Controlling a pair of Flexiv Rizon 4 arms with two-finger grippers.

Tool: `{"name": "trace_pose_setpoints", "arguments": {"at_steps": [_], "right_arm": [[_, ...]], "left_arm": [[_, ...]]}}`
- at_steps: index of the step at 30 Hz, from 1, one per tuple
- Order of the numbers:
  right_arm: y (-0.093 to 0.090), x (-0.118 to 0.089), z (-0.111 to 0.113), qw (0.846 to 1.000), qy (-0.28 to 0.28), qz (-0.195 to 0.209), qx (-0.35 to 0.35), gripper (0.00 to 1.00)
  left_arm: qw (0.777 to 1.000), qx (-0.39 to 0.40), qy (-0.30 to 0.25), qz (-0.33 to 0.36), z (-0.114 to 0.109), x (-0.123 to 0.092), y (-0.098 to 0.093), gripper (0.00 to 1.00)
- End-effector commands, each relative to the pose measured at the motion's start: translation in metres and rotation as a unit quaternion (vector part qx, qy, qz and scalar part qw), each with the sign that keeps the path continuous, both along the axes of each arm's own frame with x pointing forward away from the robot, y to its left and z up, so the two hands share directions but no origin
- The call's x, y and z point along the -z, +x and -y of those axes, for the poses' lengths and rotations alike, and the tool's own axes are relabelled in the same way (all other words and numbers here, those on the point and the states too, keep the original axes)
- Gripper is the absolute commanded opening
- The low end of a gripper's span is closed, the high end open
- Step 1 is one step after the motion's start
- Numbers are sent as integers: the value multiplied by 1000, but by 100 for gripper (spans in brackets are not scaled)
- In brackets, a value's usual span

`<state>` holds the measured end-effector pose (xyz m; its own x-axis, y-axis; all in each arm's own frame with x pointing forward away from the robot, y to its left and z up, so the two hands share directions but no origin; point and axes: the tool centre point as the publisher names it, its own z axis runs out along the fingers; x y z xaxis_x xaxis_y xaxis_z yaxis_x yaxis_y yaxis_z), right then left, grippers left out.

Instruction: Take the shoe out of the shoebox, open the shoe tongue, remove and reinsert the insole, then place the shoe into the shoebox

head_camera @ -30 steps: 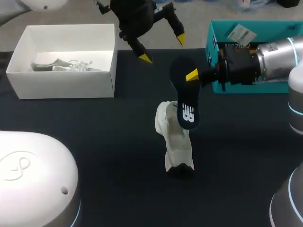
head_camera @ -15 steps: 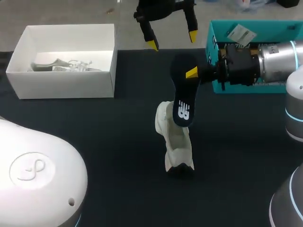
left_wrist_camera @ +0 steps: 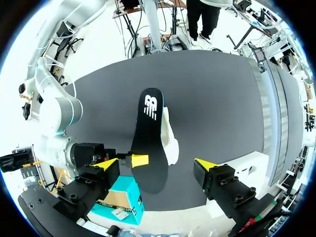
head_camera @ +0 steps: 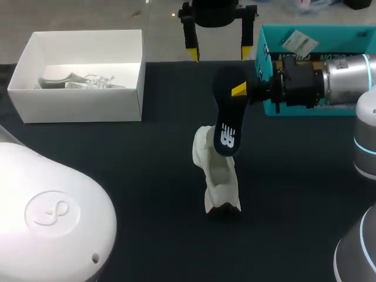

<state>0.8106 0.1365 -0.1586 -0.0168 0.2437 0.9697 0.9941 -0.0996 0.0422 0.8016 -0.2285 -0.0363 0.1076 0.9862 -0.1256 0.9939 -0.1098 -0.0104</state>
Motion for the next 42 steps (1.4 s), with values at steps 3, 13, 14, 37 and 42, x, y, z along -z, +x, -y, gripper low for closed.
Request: {"name": "trace_pose_setpoints", "arguments": {"at_steps": [3,13,14,37,42], "right_arm": [[-2,0,-1,1000,-1,1,0,0],[-4,1,-2,1000,1,-2,-3,0],[-4,1,-2,1000,1,-2,-4,0],[-9,-9,17,1000,0,6,8,0],[-8,-17,24,1000,-3,15,5,0]], "left_arm": [[1000,-8,-22,0,-2,-1,-1,100],[999,-6,-32,-4,0,-1,-4,100],[999,-6,-32,-3,0,-1,-4,100],[859,-25,-510,-33,-38,-26,-17,100],[853,-26,-520,-39,-40,-27,-18,100]]}}
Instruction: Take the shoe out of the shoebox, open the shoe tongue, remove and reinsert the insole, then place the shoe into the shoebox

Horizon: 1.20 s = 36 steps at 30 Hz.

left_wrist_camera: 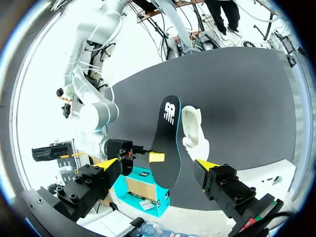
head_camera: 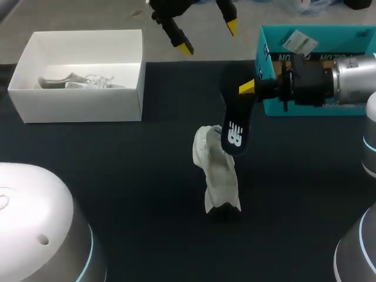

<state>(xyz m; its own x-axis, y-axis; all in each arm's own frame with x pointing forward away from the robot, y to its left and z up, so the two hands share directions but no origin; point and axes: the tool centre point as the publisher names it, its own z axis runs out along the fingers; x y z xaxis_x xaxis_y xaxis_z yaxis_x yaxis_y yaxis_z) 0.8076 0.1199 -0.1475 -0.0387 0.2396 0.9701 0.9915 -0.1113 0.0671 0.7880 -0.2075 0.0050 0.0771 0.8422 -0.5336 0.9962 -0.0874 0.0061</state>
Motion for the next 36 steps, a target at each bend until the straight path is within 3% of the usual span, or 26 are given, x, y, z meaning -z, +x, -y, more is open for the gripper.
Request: {"name": "trace_pose_setpoints", "arguments": {"at_steps": [1,6,9,14,18,24,28,36], "right_arm": [[-5,-6,9,1000,-7,3,-4,0],[-11,-13,10,989,-134,40,-50,0],[-14,-15,12,983,-159,42,-83,0],[-14,-18,20,993,-89,9,-78,0],[-13,-24,21,997,-35,-1,-69,0],[-12,-31,14,998,-9,0,-61,0],[-13,-39,7,998,46,-5,-46,0],[-18,-60,0,995,99,4,-23,0]], "left_arm": [[946,-14,-323,-27,-19,14,-4,100],[946,-14,-323,-27,-19,14,-4,100],[946,-14,-323,-27,-19,14,-4,100],[942,-12,-334,-14,-17,20,-3,100],[915,0,-401,55,-12,35,3,100],[866,2,-473,159,-15,43,19,100],[831,-20,-533,158,-12,48,28,100],[831,23,-544,113,-3,55,36,100]]}}
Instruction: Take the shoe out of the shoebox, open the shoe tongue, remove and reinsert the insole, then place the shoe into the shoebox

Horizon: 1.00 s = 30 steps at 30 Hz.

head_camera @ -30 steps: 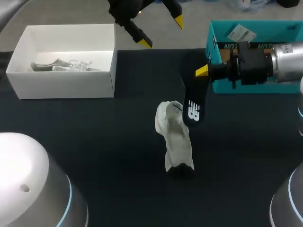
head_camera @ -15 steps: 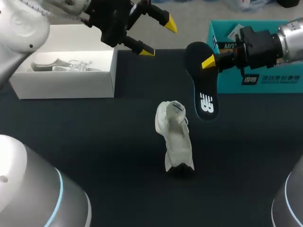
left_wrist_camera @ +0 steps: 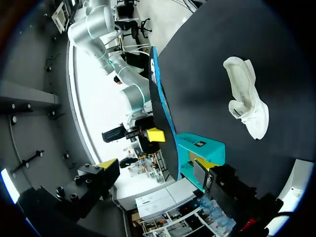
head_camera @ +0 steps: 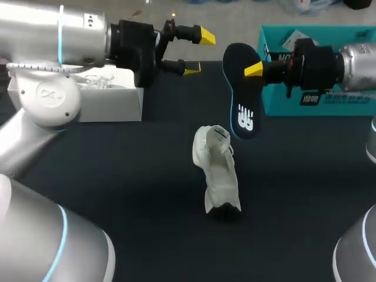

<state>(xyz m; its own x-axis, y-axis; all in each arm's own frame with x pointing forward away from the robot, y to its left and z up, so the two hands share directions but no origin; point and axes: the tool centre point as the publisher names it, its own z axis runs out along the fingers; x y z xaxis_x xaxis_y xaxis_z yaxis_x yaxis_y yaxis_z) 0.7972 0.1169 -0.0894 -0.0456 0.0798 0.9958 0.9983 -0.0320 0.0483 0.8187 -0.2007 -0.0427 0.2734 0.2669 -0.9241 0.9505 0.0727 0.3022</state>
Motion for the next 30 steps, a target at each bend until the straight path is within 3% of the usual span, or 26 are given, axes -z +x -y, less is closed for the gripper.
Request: {"name": "trace_pose_setpoints", "arguments": {"at_steps": [1,3,5,6,7,10,13,16,19,23,27,29,30], "right_arm": [[-8,-4,-4,999,24,6,25,0],[-8,-4,-4,999,34,5,31,0],[-9,-5,-5,999,42,3,33,0],[-9,-5,-5,999,42,3,33,0],[-10,-6,-6,998,47,3,33,0],[-12,-6,-9,998,49,3,32,0],[-12,-3,-12,998,49,2,32,0],[-11,-3,-14,998,51,1,34,0],[-11,-3,-17,998,51,3,34,0],[-11,-2,-20,998,47,3,33,0],[-11,-1,-20,998,43,3,36,0],[-11,-1,-20,998,41,2,37,0],[-11,-1,-20,998,40,2,38,0]], "left_arm": [[978,72,-196,1,7,7,6,100],[976,82,-202,-16,12,7,6,100],[975,89,-200,-21,17,9,7,89],[976,93,-197,-24,18,10,7,76],[976,96,-194,-25,20,11,8,70],[977,100,-185,-28,24,15,8,61],[979,101,-173,-33,29,19,9,63],[980,107,-163,-37,33,24,5,82],[981,106,-158,-39,36,30,1,84],[982,94,-159,-24,42,33,-2,67],[983,86,-163,-12,45,32,-4,60],[983,84,-165,-12,47,33,-6,48],[983,84,-164,-12,48,34,-8,48]]}}
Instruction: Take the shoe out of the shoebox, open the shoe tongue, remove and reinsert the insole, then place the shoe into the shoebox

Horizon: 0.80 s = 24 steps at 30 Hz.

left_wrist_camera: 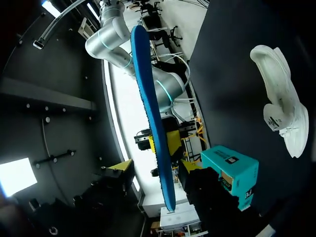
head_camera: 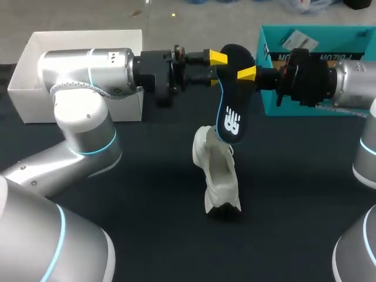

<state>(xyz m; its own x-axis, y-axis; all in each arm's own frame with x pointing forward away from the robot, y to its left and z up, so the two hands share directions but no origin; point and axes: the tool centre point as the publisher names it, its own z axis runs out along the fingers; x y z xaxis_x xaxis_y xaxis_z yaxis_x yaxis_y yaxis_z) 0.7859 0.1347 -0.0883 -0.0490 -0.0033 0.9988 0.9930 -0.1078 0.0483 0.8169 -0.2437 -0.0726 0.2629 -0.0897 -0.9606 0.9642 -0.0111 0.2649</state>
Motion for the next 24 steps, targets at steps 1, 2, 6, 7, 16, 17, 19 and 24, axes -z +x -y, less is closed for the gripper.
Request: {"name": "trace_pose_setpoints", "arguments": {"at_steps": [1,2,6,7,16,17,19,24], "right_arm": [[0,1,-3,1000,-4,-2,2,0],[0,1,-3,1000,-4,-2,2,0],[0,1,-3,1000,-5,-3,6,0],[0,2,-3,1000,-5,-3,7,0],[0,0,-4,1000,-5,-3,8,0],[0,0,-4,1000,-5,-3,8,0],[0,1,-4,1000,-4,-3,7,0],[0,2,-1,1000,-5,-1,6,20]], "left_arm": [[1000,-5,-2,-1,5,5,-8,48],[1000,-3,0,-2,6,6,-10,48],[1000,-3,-1,-4,6,8,-14,46],[1000,-4,-2,-4,6,8,-14,44],[1000,-8,4,-10,8,12,-16,0],[1000,-7,5,-11,9,12,-16,0],[1000,-5,7,-17,11,13,-17,0],[999,-3,9,-37,12,15,-20,0]]}}
